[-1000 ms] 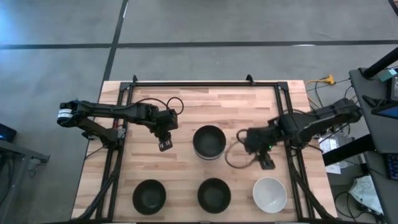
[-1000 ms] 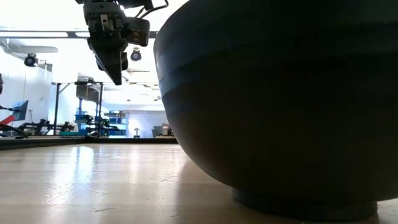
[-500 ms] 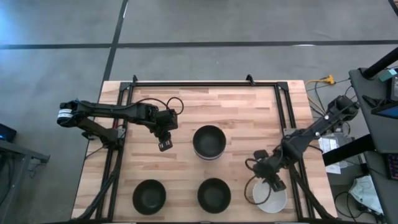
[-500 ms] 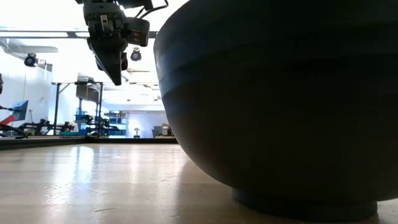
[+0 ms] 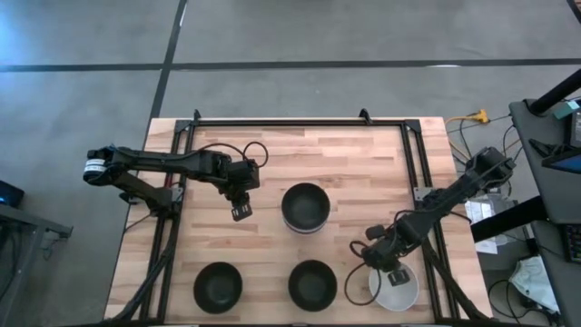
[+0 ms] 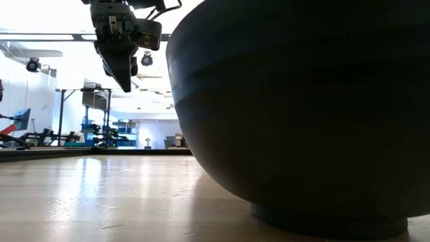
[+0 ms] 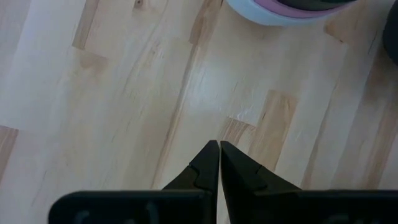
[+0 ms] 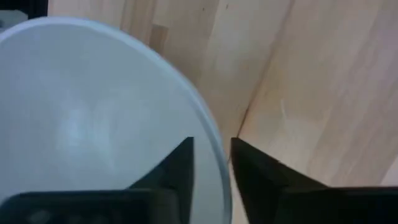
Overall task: Nest bowls inside each other
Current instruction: Stack the white bowl on the black bowl
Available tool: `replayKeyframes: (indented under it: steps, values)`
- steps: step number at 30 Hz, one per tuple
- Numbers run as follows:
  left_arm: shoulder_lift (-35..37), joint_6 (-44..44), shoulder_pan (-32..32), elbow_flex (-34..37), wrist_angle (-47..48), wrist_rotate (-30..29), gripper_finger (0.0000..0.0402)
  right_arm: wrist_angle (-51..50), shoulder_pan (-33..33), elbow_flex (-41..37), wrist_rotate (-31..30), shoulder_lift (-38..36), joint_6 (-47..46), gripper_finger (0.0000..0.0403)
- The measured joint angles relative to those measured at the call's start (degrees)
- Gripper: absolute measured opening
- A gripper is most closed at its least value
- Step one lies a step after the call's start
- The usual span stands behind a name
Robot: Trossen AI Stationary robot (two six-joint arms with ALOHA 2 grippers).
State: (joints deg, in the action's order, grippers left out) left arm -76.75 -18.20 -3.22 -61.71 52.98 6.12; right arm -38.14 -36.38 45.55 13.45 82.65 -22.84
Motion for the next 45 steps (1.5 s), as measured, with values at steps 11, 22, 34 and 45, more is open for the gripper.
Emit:
replayKeyframes:
  steps: [11, 22, 34, 45]
  values:
    - [0.0, 0.0, 0.0, 0.0, 0.0, 0.0, 0.0000, -1.2, 0.0, 1.7, 0.1, -2.6, 0.3, 0.0012]
    - [0.0, 0.5, 0.0, 0.0, 0.0, 0.2, 0.0000, -19.0, 5.6, 7.8, -1.1, -9.2, 3.3, 0.0011]
    - [0.0, -3.7, 0.0, -0.3, 0.0, 0.9, 0.0000, -6.9, 21.5, 20.0, -12.1, -15.9, -0.3, 0.0011]
    - [0.0, -11.6, 0.4, -0.3, 0.6, 11.1, 0.0000, 0.7, 34.8, 36.8, -1.8, -4.2, -3.9, 0.0011]
